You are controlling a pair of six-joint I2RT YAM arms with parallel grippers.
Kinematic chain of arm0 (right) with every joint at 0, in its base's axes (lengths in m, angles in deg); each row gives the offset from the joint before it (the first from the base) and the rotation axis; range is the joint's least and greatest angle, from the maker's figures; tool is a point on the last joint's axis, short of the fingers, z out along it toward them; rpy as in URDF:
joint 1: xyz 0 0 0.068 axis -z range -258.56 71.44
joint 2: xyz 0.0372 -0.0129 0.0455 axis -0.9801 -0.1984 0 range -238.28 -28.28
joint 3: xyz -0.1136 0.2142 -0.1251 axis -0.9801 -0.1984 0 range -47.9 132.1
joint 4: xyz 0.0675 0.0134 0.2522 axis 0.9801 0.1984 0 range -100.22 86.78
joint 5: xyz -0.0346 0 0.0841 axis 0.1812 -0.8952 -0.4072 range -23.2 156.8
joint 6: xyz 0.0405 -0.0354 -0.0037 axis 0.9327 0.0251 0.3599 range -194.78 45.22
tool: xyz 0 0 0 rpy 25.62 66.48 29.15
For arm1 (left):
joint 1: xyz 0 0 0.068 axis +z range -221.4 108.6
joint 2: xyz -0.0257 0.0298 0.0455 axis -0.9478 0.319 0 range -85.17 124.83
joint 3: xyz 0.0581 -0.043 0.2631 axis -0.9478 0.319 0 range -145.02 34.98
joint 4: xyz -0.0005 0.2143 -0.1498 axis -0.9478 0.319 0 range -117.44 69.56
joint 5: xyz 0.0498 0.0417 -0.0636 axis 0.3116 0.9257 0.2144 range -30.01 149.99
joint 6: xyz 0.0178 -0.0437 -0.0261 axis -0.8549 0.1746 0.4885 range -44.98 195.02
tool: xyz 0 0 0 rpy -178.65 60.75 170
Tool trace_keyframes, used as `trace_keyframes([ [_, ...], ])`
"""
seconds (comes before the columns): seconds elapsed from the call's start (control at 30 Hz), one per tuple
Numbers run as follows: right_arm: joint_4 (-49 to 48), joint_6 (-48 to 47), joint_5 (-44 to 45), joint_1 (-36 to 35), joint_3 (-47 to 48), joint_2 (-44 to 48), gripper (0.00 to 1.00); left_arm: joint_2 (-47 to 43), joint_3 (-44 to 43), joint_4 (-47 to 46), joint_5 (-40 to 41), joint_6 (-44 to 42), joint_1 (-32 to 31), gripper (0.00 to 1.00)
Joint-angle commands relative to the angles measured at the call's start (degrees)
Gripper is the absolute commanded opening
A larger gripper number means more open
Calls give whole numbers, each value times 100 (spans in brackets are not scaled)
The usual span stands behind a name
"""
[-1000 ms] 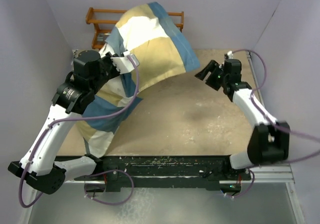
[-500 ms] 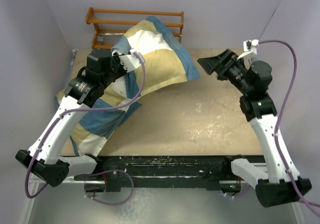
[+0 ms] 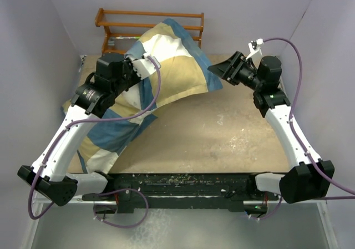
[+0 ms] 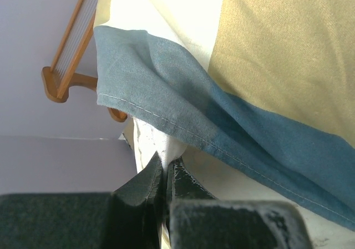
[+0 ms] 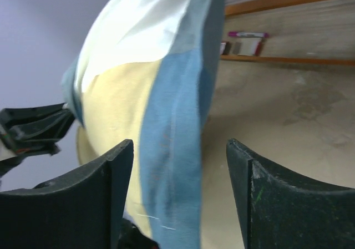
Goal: Remove the pillowcase from the pillow
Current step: Remove the pillow from the pillowcase.
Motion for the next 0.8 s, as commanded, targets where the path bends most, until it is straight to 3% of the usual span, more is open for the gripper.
trace_keyframes([
  [0.0,-683,357,-628,-90,90,61,66,-136,-469,-776,61,9,-9,0],
  [0.23,-751,428,-626,-374,53,-203,48,-152,-520,-769,76,-14,-9,0],
  [0.27,-750,432,-639,-399,98,-237,43,-169,-529,-766,85,-25,-9,0],
  [0.37,-373,370,-628,-395,343,-272,4,-194,-522,-756,96,-44,-9,0],
  [0.4,-213,304,-558,-319,463,-250,0,-211,-512,-750,104,-52,-9,0],
  [0.6,264,89,-682,988,824,-164,0,-359,-340,-771,171,-172,-11,0],
  [0.77,914,-598,297,1254,761,-369,0,-472,-323,-744,184,-211,-9,0],
])
